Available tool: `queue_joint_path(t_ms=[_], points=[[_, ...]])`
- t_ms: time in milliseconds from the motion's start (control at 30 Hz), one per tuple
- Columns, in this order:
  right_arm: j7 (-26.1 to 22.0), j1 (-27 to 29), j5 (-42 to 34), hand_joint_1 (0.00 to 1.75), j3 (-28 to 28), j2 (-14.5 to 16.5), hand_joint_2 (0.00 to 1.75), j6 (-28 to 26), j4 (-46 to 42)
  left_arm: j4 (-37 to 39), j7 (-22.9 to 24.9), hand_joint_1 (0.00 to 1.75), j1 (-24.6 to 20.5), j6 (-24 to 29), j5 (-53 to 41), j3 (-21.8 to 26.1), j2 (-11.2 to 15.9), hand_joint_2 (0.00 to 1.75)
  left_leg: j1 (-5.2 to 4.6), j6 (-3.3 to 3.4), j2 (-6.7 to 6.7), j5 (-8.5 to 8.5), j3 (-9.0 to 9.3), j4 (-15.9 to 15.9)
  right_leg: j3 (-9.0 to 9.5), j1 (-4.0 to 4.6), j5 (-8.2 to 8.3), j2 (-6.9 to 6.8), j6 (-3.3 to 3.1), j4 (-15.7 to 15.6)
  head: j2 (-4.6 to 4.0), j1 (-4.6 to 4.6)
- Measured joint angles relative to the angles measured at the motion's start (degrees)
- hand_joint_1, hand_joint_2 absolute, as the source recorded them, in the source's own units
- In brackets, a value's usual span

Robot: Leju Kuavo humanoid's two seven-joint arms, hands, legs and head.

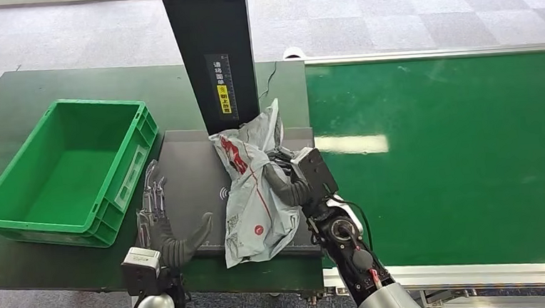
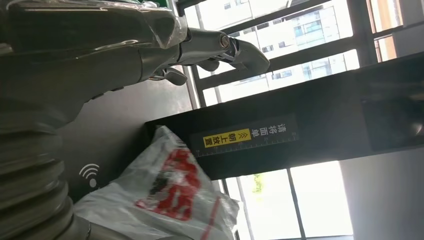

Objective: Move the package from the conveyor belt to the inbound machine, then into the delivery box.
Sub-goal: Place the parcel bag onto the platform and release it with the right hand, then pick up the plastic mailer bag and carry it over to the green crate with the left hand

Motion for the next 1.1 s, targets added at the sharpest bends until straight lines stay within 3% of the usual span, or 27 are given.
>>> queue_joint_path(t_ms=[33,167,367,567,867,1100], points=[[-0.1,-0.1,0.3,0.0,0.0,0.1,0.0,-1.3,1.1,0.0,0.2,0.0,0.0,0.0,-0.2,0.0,-0.1,1.75,0.0,0.0,0.0,0.0,0.0,0.0,0.0,0.0,0.0,0.0,0.0,0.0,0.0,0.0],[0.3,0.0,1.1,0.0,-0.2,0.3,0.0,-4.7,2.5,0.0,1.0,0.0,0.2,-0.1,-1.1,0.1,-0.5,1.75,0.0,0.0,0.02,0.0,0.01,0.0,-0.01,0.0,0.0,0.01,0.0,0.0,0.01,0.01],[0.9,1.8,0.8,0.0,-0.6,-0.1,0.0,-4.3,0.6,0.0,1.1,0.0,0.4,-0.4,-1.8,0.2,-0.7,1.75,0.0,0.0,0.02,-0.01,0.01,0.0,-0.04,0.0,0.0,0.01,0.0,0.0,0.01,0.0],[3.8,7.3,1.4,0.0,-1.7,-1.9,0.0,-4.4,-10.3,0.5,1.1,0.0,0.5,-0.5,-5.4,-0.5,-1.1,1.75,-0.01,0.0,0.01,-0.01,0.01,0.0,-0.05,-0.01,0.0,0.01,0.0,0.0,0.01,0.01],[-0.7,15.8,4.7,0.0,-5.6,-4.6,0.0,-8.4,-33.2,6.3,4.5,0.0,-4.1,0.0,-18.4,-4.5,-1.2,1.75,-0.01,0.0,0.09,-0.02,0.03,0.0,-0.04,-0.02,0.01,0.07,0.0,0.0,0.01,0.0],[-2.9,20.2,12.9,0.0,-7.6,-5.5,0.0,-17.3,-44.8,11.4,8.1,0.0,-8.4,-0.1,-26.7,-6.7,-1.4,1.75,-0.01,0.0,0.02,-0.02,0.04,0.0,-0.04,-0.01,0.01,0.01,0.0,0.0,0.0,0.0]])
